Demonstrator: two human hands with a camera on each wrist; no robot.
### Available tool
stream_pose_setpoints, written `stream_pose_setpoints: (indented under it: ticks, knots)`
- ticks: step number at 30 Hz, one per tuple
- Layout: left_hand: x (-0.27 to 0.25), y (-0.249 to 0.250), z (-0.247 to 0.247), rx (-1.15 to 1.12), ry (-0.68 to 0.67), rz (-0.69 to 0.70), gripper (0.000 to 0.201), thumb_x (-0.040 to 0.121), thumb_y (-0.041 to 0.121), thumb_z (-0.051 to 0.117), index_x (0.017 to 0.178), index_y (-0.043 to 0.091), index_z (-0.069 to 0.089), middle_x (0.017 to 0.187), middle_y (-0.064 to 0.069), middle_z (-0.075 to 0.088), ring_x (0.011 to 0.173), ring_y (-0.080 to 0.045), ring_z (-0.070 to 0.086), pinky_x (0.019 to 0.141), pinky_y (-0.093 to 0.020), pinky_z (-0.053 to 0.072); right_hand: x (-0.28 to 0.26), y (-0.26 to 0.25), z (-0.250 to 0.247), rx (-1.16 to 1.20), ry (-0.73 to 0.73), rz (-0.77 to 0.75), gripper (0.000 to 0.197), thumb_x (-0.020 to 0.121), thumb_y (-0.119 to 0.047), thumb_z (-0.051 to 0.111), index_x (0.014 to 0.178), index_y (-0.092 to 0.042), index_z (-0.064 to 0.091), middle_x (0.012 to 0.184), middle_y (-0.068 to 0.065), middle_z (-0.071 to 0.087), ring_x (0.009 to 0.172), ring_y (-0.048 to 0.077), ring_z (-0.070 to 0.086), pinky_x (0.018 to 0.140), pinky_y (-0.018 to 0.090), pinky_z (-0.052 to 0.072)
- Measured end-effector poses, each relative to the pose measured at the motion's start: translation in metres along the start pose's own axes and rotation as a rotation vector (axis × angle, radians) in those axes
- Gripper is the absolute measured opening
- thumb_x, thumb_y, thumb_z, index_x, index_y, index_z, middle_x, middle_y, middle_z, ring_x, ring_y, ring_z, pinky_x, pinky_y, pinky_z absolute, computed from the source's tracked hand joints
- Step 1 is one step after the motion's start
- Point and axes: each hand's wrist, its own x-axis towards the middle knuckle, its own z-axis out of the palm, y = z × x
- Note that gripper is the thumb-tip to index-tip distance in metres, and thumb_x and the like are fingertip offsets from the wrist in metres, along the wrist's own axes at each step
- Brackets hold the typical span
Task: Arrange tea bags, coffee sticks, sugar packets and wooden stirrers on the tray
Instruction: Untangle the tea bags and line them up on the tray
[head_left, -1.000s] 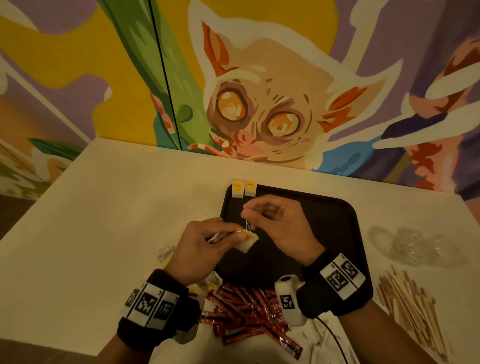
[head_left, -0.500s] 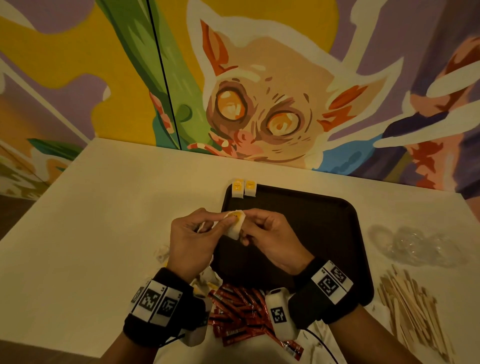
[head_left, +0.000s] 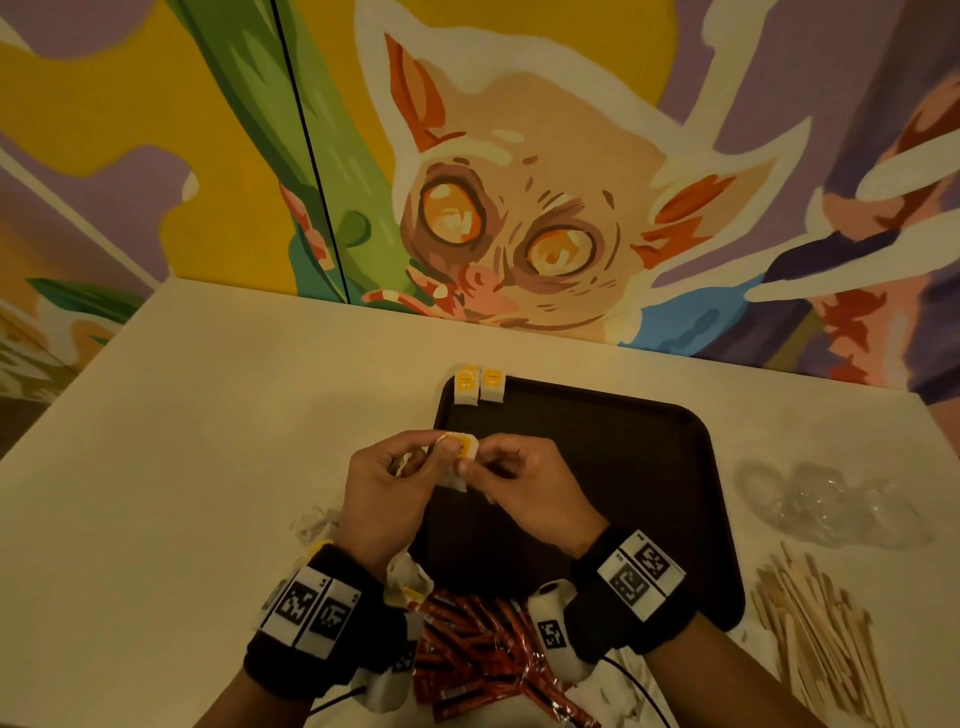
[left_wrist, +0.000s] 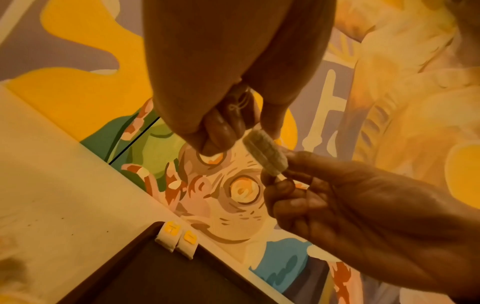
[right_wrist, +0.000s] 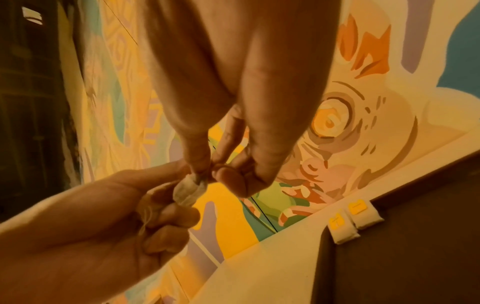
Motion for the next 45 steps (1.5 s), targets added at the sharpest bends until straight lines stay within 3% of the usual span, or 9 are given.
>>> stream_pose_setpoints:
  ticks: [5, 9, 15, 21, 25, 30, 35, 40, 45]
  knots:
    - [0.013, -0.009, 0.003, 0.021, 0.070, -0.177, 0.009, 0.090, 0.018, 0.065, 0.085, 0.020, 0.073, 0.061, 0.015, 0.064, 0.051, 0.003, 0.053, 0.047, -0.012, 0.043, 0.042, 0.027, -0.019, -0.097, 0.105, 0.213, 0.013, 0.091, -0.021, 0.067, 0.104, -0.018, 0.071, 0.099, -0.007, 0.068, 0.066, -0.004, 0.060, 0.060, 0.013, 0.049]
    - [0.018, -0.019, -0.004, 0.101, 0.042, -0.205, 0.012, 0.092, 0.021, 0.062, 0.087, 0.020, 0.073, 0.066, 0.019, 0.064, 0.053, 0.004, 0.052, 0.053, -0.016, 0.041, 0.089, 0.061, -0.038, -0.173, 0.244, 0.353, 0.018, 0.090, -0.023, 0.070, 0.106, -0.016, 0.070, 0.096, -0.004, 0.068, 0.065, 0.004, 0.063, 0.059, 0.016, 0.048]
    - [0.017, -0.033, -0.010, 0.119, 0.039, -0.271, 0.013, 0.092, 0.022, 0.062, 0.085, 0.020, 0.073, 0.064, 0.015, 0.063, 0.053, 0.004, 0.053, 0.057, -0.022, 0.043, 0.149, 0.107, -0.048, -0.358, 0.275, 0.508, 0.026, 0.089, -0.025, 0.070, 0.110, -0.010, 0.072, 0.109, 0.009, 0.072, 0.100, 0.025, 0.069, 0.096, 0.038, 0.054]
    - [0.018, -0.041, -0.016, 0.113, 0.053, -0.298, 0.014, 0.092, 0.019, 0.062, 0.084, 0.015, 0.073, 0.077, 0.007, 0.069, 0.056, 0.001, 0.055, 0.059, -0.022, 0.043, 0.179, 0.131, -0.045, -0.419, 0.261, 0.614, 0.024, 0.089, -0.025, 0.071, 0.109, -0.012, 0.072, 0.113, 0.012, 0.069, 0.101, 0.027, 0.068, 0.094, 0.036, 0.055]
    - [0.020, -0.043, -0.019, 0.103, 0.053, -0.308, 0.014, 0.092, 0.020, 0.062, 0.084, 0.016, 0.073, 0.072, 0.005, 0.067, 0.058, -0.004, 0.055, 0.061, -0.024, 0.044, 0.184, 0.132, -0.045, -0.442, 0.271, 0.611, 0.023, 0.089, -0.023, 0.070, 0.108, -0.010, 0.073, 0.109, 0.013, 0.071, 0.098, 0.027, 0.070, 0.093, 0.033, 0.055]
    - [0.021, -0.039, -0.018, -0.040, 0.012, -0.373, 0.014, 0.091, 0.029, 0.062, 0.087, 0.019, 0.072, 0.068, -0.008, 0.042, 0.062, -0.020, 0.038, 0.051, -0.029, 0.037, 0.177, 0.128, -0.040, -0.408, 0.332, 0.554, 0.012, 0.083, -0.018, 0.074, 0.079, -0.019, 0.063, 0.101, 0.013, 0.070, 0.098, 0.032, 0.067, 0.089, 0.041, 0.056]
    - [0.025, -0.038, -0.018, -0.254, 0.002, -0.417, 0.029, 0.098, 0.011, 0.043, 0.100, 0.008, 0.072, 0.073, -0.008, 0.042, 0.061, -0.018, 0.038, 0.054, -0.030, 0.035, 0.150, 0.102, -0.036, -0.389, 0.417, 0.454, 0.028, 0.087, -0.017, 0.071, 0.112, -0.009, 0.061, 0.104, 0.005, 0.065, 0.093, 0.016, 0.063, 0.077, 0.020, 0.048]
    - [0.023, -0.032, -0.018, -0.184, 0.000, -0.374, 0.042, 0.098, -0.005, 0.031, 0.111, 0.009, 0.068, 0.076, -0.004, 0.054, 0.061, -0.014, 0.047, 0.056, -0.021, 0.047, 0.100, 0.045, -0.015, -0.129, 0.109, 0.252, 0.010, 0.093, -0.026, 0.064, 0.102, -0.022, 0.065, 0.099, -0.006, 0.066, 0.083, 0.011, 0.066, 0.070, 0.019, 0.053]
    - [0.018, -0.034, -0.015, -0.017, -0.036, -0.293, 0.038, 0.095, -0.002, 0.048, 0.119, 0.021, 0.066, 0.079, -0.011, 0.061, 0.067, -0.013, 0.057, 0.067, -0.023, 0.053, 0.052, 0.008, 0.002, 0.000, -0.041, 0.140, 0.012, 0.092, -0.025, 0.066, 0.101, -0.020, 0.069, 0.094, -0.002, 0.069, 0.077, 0.012, 0.067, 0.070, 0.026, 0.058]
